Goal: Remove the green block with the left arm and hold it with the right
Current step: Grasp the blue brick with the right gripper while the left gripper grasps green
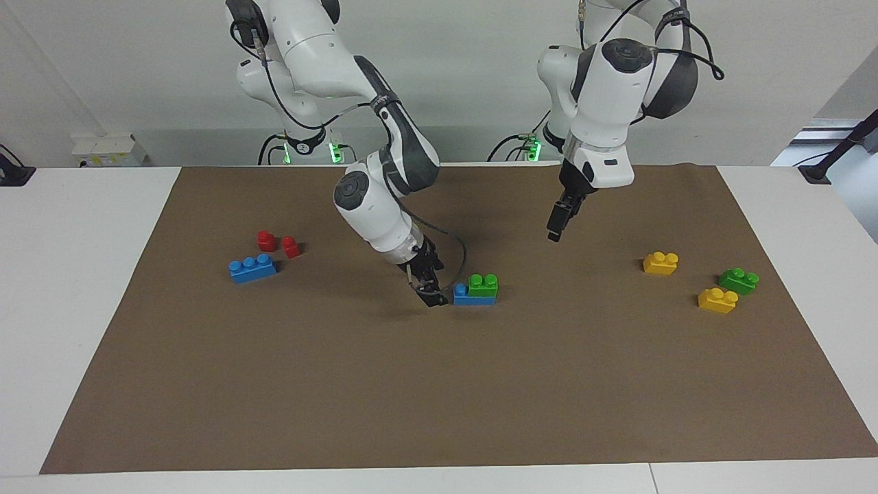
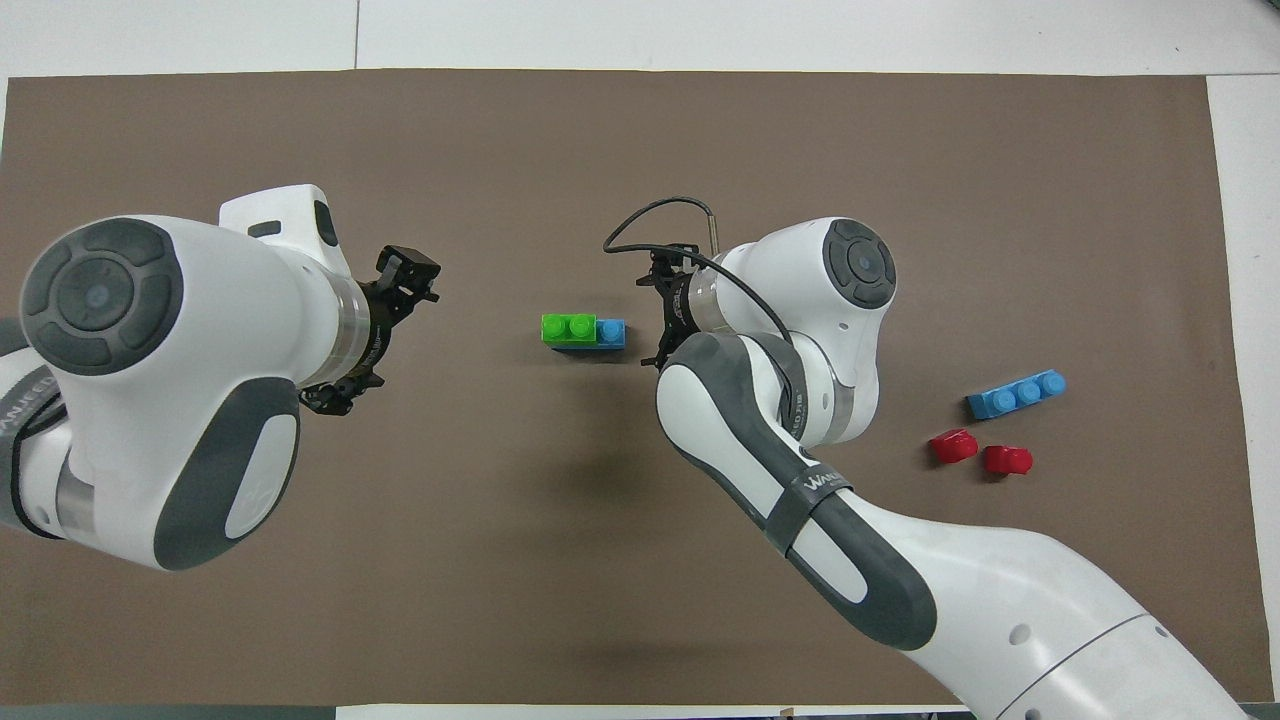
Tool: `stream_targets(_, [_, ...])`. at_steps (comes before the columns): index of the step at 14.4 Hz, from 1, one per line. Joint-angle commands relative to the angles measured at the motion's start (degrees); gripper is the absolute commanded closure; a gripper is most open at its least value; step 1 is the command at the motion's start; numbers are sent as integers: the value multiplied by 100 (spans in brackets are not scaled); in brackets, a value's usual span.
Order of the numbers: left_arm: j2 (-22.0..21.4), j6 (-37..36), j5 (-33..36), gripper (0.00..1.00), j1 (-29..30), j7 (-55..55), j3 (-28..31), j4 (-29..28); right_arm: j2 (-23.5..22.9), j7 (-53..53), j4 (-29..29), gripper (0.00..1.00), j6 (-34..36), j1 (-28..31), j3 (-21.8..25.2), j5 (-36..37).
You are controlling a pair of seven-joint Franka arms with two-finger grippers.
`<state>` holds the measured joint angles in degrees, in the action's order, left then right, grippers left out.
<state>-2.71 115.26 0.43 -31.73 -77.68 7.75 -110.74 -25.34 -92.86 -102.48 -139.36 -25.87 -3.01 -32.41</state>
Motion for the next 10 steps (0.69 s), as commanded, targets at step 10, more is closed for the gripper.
stream_targets(10, [95, 216, -350, 0, -756, -3039, 68, -334, -111, 40, -413, 9, -636, -304, 20, -292])
